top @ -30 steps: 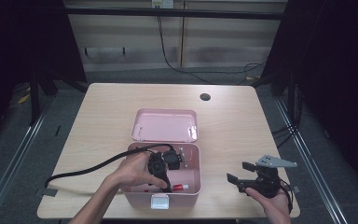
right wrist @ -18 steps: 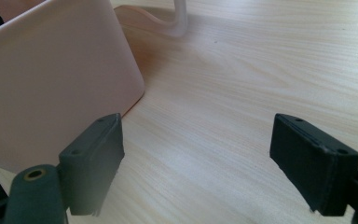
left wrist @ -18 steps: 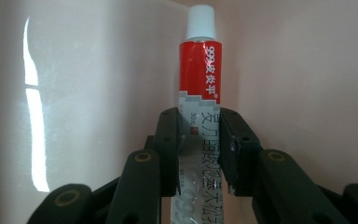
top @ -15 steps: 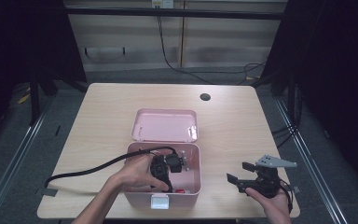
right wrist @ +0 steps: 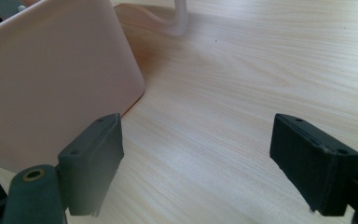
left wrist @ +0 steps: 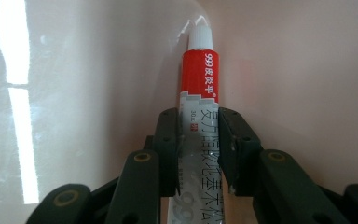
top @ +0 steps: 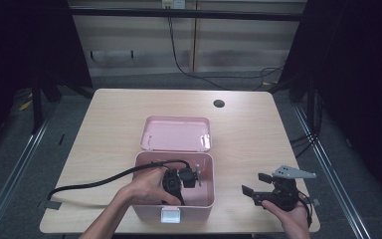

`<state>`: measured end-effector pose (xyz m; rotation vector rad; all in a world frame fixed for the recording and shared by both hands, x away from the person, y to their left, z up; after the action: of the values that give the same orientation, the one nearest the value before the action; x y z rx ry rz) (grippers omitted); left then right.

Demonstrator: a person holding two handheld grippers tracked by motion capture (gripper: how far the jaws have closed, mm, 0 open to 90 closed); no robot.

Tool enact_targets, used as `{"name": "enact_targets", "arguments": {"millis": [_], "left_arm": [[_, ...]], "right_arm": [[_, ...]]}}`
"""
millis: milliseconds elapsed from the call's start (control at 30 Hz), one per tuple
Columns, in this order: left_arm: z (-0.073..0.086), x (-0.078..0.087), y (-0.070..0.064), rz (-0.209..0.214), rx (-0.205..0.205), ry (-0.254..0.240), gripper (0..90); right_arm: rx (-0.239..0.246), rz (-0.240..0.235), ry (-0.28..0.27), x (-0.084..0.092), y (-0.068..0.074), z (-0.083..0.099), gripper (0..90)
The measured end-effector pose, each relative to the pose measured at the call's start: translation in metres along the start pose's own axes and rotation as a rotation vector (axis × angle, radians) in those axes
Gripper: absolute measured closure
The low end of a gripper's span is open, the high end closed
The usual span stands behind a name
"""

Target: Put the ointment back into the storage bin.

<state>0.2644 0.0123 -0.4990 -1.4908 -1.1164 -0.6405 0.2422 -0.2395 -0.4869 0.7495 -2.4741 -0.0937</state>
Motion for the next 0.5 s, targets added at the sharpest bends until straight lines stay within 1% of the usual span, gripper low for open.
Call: {"name": "enact_targets", "arguments": {"millis": [67,133,167,200,300,433,467,500], "left_arm": [[0.0008,-0.0005,0.0008,0.003,-0.010,0.013,69.9],[0.0009,-0.0002,0.0008,0.003,-0.003,0.012,69.8],[0.0005,-0.0002,0.0015,0.002,0.011,0.005,69.7],[0.0005,0.0008,0.0033,-0.005,0.003,0.010,69.8],[0.0006,-0.0008,0.0031,-0.004,0.011,0.007,69.6],[0.0005,-0.0013,0.0035,-0.001,0.011,0.004,69.6],[0.0004,-0.0009,0.0028,0.004,0.005,0.001,70.9],[0.0003,0.0001,0.0029,0.007,-0.001,0.004,70.2]], "right_arm": [[0.000,0.001,-0.001,0.0002,-0.0001,0.0000,16.8],[-0.001,0.002,0.000,0.0000,-0.0007,0.0001,16.8],[-0.001,0.004,0.000,0.0001,-0.0006,0.0000,16.8],[0.000,0.002,0.000,0.0002,-0.0003,0.0000,16.8],[-0.002,0.003,-0.001,0.0001,-0.0004,0.0000,16.8],[-0.002,0.003,0.000,0.0000,-0.0005,0.0000,16.8],[-0.002,0.004,0.000,0.0000,-0.0005,0.0000,16.8],[-0.002,0.003,0.000,0.0000,-0.0006,0.0001,16.8]]}}
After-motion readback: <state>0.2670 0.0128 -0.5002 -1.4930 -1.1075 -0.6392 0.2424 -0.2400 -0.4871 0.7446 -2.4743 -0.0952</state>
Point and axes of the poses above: each handheld gripper's, and its own axes: x roughly backward along the jaws, z roughly out of its underside, y roughly to its left, the point moved 6 cm from there along -x, roughly forward along the jaws, and after that the axes turned 6 degrees about -y, right-handed, at the moved point
